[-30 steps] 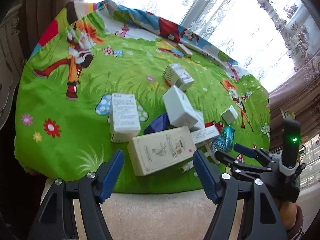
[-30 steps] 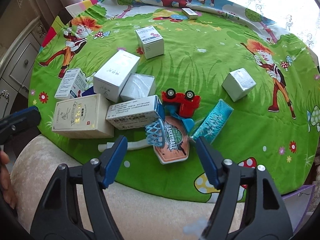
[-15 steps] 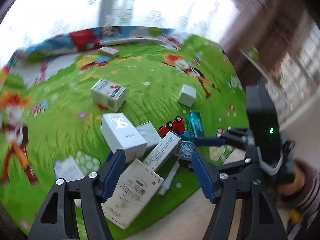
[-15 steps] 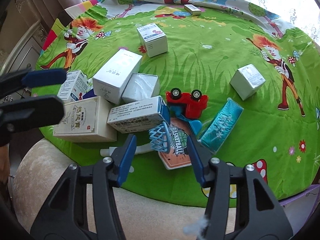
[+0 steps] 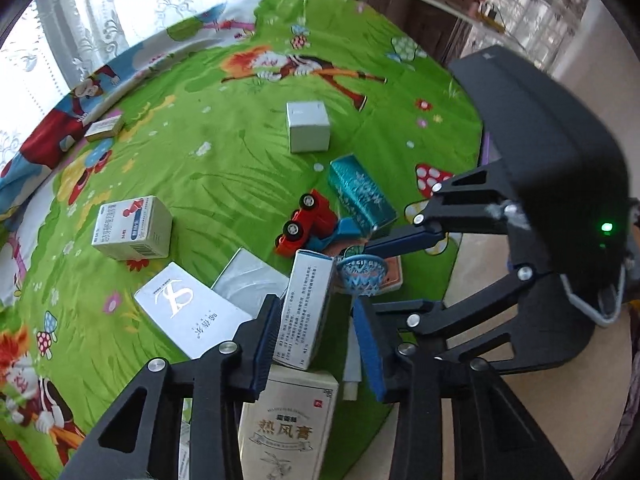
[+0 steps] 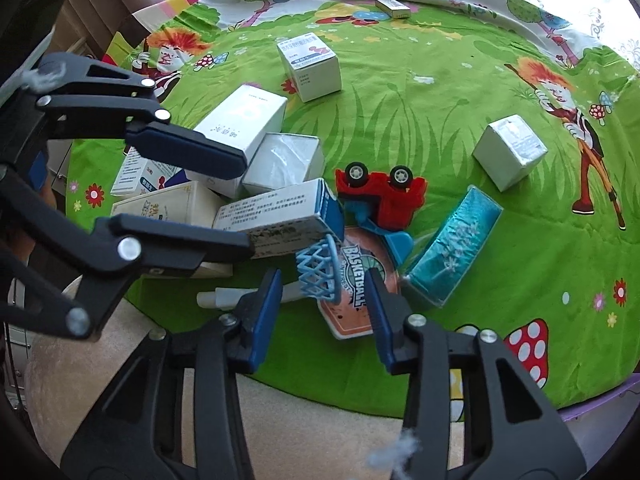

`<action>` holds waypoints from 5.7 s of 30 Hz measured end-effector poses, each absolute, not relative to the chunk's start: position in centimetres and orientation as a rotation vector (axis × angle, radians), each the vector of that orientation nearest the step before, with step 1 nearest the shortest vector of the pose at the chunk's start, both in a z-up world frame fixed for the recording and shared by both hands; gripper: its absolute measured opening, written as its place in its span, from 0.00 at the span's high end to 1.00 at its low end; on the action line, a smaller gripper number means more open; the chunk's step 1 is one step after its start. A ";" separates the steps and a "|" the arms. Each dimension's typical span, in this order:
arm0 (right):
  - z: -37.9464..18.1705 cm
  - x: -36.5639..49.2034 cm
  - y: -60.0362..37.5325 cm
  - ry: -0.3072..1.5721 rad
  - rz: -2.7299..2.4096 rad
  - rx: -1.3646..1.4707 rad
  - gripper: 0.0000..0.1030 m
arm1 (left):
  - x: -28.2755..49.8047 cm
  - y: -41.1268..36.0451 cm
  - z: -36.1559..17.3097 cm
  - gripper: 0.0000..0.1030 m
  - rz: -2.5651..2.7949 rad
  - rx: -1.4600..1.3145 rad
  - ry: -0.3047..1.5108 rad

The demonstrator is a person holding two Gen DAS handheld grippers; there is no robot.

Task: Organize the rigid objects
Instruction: 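Grasp the blue basket toy with the right gripper while the left grasps a white box, then carry both objects into the purple-rimmed box and open both grippers, then withdraw both tools from the purple-rimmed box back over the bed, then grasp the teal box with the right gripper while the left grasps a white printed box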

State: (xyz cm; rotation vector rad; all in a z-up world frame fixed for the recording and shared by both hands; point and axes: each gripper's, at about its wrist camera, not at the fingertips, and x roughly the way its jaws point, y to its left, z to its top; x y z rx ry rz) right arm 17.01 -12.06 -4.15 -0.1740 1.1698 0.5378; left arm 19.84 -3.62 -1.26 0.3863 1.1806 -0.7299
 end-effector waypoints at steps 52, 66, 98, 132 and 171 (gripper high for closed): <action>-0.6 13.6 -15.9 1.086 0.582 -0.056 0.80 | 18.2 -3.5 0.9 0.72 -0.600 0.155 1.098; 2.6 9.0 -25.1 1.029 0.383 0.021 0.80 | 13.6 -10.1 4.4 0.71 -0.650 0.087 1.018; 2.9 4.8 -44.4 0.987 -0.179 0.171 0.79 | 12.0 -28.3 0.7 0.70 -0.810 -0.063 1.232; 4.2 6.4 -34.4 0.979 0.040 0.128 0.36 | 10.2 -16.5 3.5 0.56 -0.578 -0.176 1.025; 0.6 14.4 -19.9 1.064 0.245 -0.050 0.35 | 12.4 12.6 0.9 0.52 0.209 -0.437 0.990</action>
